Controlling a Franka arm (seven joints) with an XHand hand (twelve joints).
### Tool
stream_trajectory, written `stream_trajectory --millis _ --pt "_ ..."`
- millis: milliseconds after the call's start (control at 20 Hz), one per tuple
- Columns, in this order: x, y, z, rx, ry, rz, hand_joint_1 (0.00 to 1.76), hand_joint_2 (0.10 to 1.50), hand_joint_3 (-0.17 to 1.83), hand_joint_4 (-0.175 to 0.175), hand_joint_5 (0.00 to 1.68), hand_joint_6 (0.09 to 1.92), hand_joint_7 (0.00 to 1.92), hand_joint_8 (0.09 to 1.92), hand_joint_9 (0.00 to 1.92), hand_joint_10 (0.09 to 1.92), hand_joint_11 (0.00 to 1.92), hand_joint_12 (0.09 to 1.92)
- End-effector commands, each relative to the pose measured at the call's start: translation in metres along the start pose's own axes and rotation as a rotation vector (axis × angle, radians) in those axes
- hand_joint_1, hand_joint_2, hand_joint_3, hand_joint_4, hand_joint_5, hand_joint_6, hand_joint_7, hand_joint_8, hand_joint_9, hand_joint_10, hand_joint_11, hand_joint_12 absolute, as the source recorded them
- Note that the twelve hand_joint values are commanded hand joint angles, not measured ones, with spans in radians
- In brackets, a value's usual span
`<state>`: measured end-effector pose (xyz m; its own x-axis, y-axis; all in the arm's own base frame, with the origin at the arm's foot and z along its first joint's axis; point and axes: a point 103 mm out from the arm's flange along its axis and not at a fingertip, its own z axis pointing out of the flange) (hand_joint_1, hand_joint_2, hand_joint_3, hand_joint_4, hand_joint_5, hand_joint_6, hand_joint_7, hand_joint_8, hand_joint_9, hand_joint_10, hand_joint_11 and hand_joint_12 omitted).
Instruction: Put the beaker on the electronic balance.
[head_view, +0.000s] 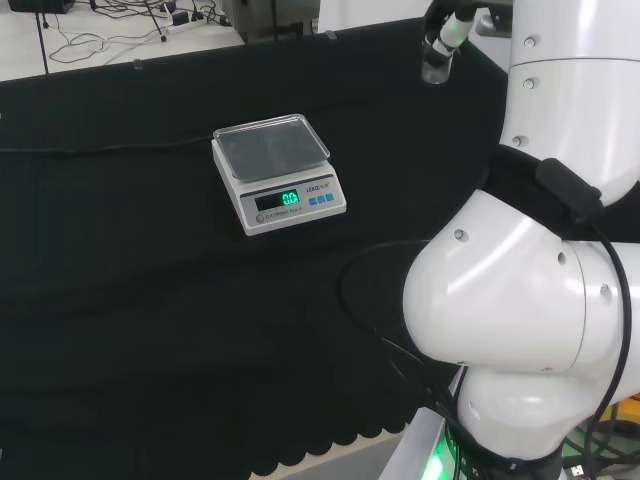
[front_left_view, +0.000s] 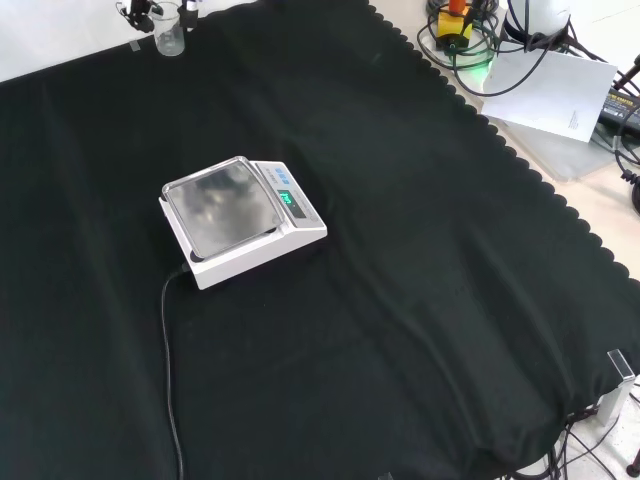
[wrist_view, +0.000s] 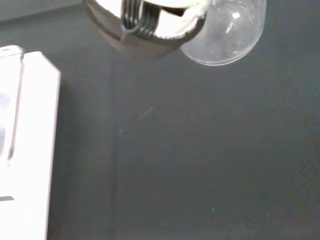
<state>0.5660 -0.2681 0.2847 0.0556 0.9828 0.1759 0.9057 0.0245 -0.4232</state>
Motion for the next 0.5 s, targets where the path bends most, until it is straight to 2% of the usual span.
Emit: stream_trajectory --millis 50,500 --pt "0.026 -0.015 -0.007 0.012 0.03 -0.101 1.36 1.17 0.0 -0.175 0.82 1.24 0.72 1.25 0.98 1.21 1.0 0.92" --pt "0.066 0.004 0.008 0.01 0.021 -0.161 1.36 1.17 0.0 -0.175 0.82 1.24 0.72 1.25 0.98 1.21 1.0 0.93"
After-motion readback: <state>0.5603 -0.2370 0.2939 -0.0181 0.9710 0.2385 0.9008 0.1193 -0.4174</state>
